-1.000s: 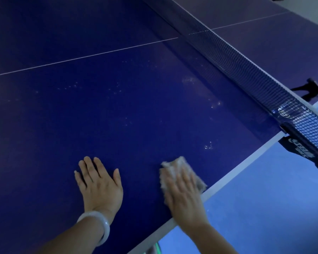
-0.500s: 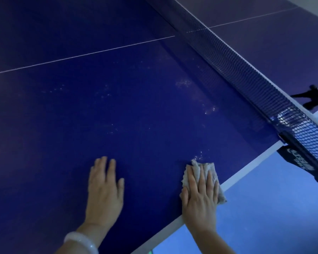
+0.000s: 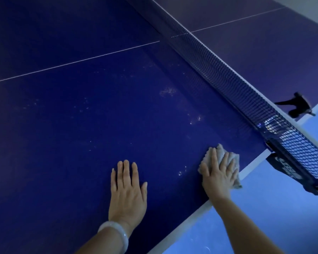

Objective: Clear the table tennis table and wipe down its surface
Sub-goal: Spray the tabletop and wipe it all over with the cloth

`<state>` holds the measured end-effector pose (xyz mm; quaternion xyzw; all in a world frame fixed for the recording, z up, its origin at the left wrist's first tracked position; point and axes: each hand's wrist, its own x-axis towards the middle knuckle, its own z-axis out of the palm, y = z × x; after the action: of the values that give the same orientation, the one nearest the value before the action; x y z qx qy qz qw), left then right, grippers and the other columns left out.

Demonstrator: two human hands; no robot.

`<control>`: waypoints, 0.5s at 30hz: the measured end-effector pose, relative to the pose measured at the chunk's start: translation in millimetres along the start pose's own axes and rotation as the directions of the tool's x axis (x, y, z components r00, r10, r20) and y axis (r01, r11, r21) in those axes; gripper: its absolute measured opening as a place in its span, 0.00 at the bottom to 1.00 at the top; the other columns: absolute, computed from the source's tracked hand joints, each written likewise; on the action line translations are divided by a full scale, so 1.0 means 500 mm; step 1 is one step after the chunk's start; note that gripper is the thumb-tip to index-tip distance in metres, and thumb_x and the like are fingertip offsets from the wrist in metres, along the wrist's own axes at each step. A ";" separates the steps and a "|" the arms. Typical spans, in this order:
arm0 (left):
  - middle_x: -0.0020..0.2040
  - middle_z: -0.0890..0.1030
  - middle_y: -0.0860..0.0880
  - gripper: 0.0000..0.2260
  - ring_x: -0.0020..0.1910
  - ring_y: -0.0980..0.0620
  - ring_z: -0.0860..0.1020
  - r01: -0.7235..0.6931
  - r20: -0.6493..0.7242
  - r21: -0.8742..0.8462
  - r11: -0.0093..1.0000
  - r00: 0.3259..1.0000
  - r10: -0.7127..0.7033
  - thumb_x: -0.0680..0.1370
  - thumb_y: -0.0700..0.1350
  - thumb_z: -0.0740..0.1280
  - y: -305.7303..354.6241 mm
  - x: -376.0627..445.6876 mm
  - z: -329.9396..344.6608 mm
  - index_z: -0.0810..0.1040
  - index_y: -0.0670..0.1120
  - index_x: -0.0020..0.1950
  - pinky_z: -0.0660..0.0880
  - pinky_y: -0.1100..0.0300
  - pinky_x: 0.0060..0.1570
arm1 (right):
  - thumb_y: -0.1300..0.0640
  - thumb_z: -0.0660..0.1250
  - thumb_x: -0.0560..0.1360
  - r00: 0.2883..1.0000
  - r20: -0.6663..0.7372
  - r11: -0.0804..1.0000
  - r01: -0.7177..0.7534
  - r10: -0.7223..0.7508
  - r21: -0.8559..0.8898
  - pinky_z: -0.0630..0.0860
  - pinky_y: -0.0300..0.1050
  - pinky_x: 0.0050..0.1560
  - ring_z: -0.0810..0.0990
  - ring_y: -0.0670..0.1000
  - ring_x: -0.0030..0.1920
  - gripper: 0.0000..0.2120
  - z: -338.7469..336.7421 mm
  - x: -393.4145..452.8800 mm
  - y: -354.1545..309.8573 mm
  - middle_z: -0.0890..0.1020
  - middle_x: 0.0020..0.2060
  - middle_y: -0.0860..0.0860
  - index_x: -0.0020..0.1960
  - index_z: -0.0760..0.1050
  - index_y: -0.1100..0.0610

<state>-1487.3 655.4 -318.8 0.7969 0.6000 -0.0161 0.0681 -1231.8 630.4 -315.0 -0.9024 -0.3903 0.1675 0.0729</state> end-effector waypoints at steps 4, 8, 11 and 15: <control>0.75 0.63 0.34 0.30 0.76 0.37 0.60 -0.003 -0.004 -0.012 1.000 1.000 0.003 0.81 0.55 0.47 0.002 0.000 -0.005 0.64 0.36 0.74 0.60 0.38 0.72 | 0.42 0.50 0.82 0.922 0.039 0.922 0.386 -0.385 -0.037 0.31 0.62 0.75 0.32 0.60 0.77 0.31 0.055 -0.091 -0.094 0.37 0.79 0.51 0.78 0.36 0.39; 0.75 0.63 0.35 0.29 0.76 0.38 0.60 -0.007 -0.012 -0.016 1.000 1.000 0.006 0.81 0.54 0.47 0.001 0.002 -0.004 0.65 0.37 0.74 0.59 0.39 0.72 | 0.42 0.50 0.81 0.755 0.042 0.738 0.650 -0.654 -0.182 0.45 0.65 0.75 0.45 0.62 0.79 0.29 0.082 -0.130 -0.080 0.51 0.80 0.52 0.80 0.49 0.43; 0.76 0.62 0.37 0.28 0.77 0.39 0.59 0.003 -0.027 -0.023 1.000 1.000 -0.004 0.81 0.55 0.47 0.000 0.003 -0.001 0.63 0.39 0.75 0.57 0.40 0.73 | 0.45 0.50 0.83 0.793 0.011 0.766 0.591 -0.609 -0.254 0.47 0.66 0.76 0.47 0.64 0.78 0.26 0.042 -0.016 -0.035 0.54 0.79 0.54 0.80 0.50 0.45; 0.76 0.62 0.38 0.28 0.77 0.40 0.57 0.025 -0.025 -0.038 0.999 0.999 -0.026 0.82 0.55 0.47 0.002 0.001 -0.003 0.62 0.39 0.76 0.59 0.40 0.73 | 0.45 0.44 0.83 0.973 0.001 0.968 0.230 -0.231 -0.095 0.37 0.63 0.76 0.39 0.59 0.79 0.26 -0.006 0.117 -0.018 0.45 0.80 0.54 0.79 0.42 0.43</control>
<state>-1486.2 655.8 -317.5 0.7878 0.6112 0.0044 0.0754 -1199.7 679.1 -324.2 -0.8541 -0.4997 0.1346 0.0512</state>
